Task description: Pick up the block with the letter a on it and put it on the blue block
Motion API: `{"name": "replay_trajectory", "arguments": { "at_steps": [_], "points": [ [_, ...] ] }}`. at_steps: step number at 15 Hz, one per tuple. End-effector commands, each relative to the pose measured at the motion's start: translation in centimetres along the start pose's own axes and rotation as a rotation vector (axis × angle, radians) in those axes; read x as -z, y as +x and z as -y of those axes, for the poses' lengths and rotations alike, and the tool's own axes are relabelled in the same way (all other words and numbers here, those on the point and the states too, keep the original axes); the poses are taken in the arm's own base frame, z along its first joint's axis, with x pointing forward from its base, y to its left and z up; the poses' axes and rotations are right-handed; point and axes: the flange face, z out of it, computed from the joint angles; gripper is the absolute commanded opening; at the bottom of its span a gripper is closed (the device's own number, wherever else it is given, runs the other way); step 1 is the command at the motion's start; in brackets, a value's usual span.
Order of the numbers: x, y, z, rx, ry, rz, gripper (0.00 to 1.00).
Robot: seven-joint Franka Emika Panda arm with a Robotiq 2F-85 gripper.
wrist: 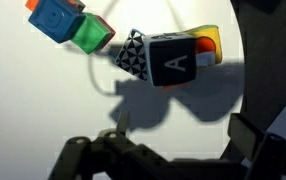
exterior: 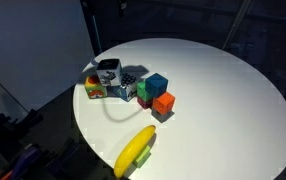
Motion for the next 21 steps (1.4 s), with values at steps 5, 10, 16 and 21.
{"name": "replay_trajectory", "arguments": {
  "at_steps": [5,10,16,21],
  "points": [
    [0.1,0.0,0.0,0.000,0.000,0.000,1.00],
    [0.1,0.0,0.0,0.000,0.000,0.000,1.00],
    [-0.6,0.1,0.3,0.015,-0.006,0.006,1.00],
    [-1.9,-0.8,0.9,0.030,-0.004,0.023,1.00]
  ]
}}
